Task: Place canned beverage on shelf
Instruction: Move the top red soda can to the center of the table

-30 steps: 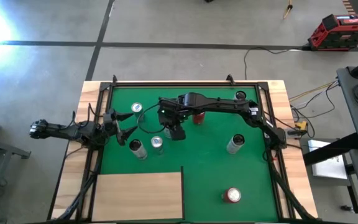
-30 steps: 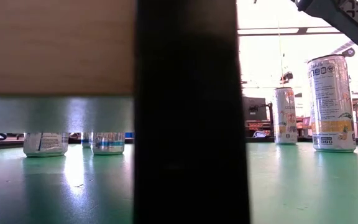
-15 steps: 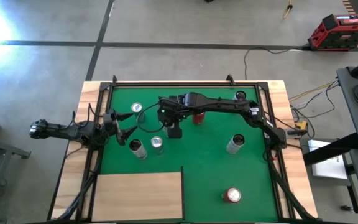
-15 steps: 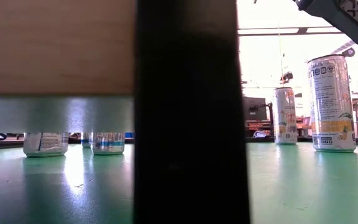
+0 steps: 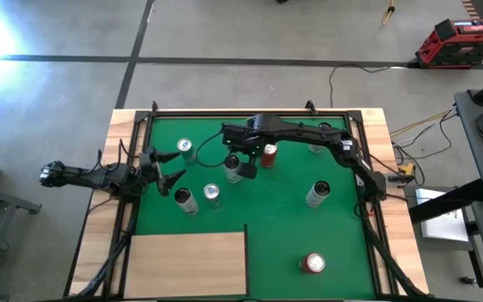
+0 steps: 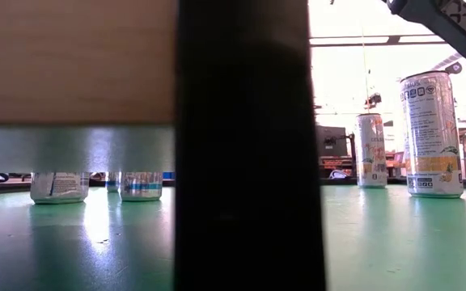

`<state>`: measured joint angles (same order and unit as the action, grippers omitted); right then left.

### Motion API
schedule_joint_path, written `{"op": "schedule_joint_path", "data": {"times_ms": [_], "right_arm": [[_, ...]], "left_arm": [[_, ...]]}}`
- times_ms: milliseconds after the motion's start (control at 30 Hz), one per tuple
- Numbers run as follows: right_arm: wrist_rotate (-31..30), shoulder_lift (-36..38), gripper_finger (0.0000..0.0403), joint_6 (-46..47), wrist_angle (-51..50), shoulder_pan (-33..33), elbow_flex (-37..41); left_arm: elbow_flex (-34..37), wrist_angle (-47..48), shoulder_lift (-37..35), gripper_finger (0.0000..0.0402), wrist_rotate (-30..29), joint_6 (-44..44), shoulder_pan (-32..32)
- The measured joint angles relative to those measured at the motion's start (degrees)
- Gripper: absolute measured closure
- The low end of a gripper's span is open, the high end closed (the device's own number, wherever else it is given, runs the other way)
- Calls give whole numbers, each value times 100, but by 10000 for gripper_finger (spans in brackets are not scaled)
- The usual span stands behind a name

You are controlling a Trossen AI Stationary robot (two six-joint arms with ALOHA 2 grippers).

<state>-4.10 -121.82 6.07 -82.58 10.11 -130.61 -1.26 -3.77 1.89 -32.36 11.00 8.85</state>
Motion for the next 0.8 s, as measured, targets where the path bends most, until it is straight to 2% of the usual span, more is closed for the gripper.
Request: {"op": "schedule_joint_path", "data": {"times_ms": [200, 367, 533, 800], "right_arm": [[4, 63, 3, 99, -771, 303, -4], [284, 116, 3, 477, -748, 807, 9], [304, 159, 3, 992, -741, 1269, 9], [454, 159, 3, 1461, -740, 1459, 160]], "left_arm": [[0, 2, 0, 47, 0, 0, 1], [0, 2, 0, 47, 0, 0, 1], [0, 2, 1, 47, 0, 0, 0], [0, 0, 0, 47, 0, 0, -1]]}}
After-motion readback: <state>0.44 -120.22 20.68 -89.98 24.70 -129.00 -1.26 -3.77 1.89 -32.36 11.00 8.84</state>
